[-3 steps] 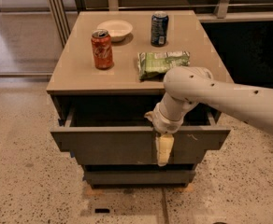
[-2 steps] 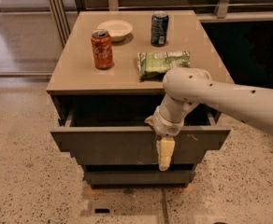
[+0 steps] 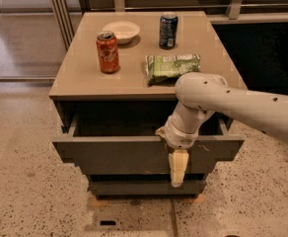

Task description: Open top drawer

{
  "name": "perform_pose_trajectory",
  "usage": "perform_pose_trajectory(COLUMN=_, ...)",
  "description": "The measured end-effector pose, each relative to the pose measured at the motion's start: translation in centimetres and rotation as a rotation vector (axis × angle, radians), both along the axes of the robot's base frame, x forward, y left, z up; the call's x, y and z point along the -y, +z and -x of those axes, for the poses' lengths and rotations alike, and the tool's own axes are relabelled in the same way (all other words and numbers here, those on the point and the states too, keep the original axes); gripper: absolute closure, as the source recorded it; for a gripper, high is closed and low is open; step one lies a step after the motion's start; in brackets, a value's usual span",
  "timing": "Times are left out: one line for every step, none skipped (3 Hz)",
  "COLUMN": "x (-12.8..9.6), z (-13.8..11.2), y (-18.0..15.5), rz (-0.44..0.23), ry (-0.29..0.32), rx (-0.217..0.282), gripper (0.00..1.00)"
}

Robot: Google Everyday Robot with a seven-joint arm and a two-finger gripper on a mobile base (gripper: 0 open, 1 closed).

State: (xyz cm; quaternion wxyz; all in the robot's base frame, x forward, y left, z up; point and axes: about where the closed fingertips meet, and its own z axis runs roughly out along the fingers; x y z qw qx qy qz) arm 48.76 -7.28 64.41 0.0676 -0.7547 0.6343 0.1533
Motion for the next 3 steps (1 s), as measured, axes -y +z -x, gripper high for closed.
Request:
perform_pose_trajectory(x=0.3, z=1.9, y=1.0, rz=0.010, ry=0.003, rx=-0.013, gripper=0.00)
perform_pose_trajectory(x=0.6, z=3.4, y=1.8, rz=0.024, ry=0.009, rx=-0.027, gripper=0.00)
perform_pose_trajectory(x=1.1, z=5.2, y=2.3, rz=0.037, ry=0.016, rx=-0.064, gripper=0.00)
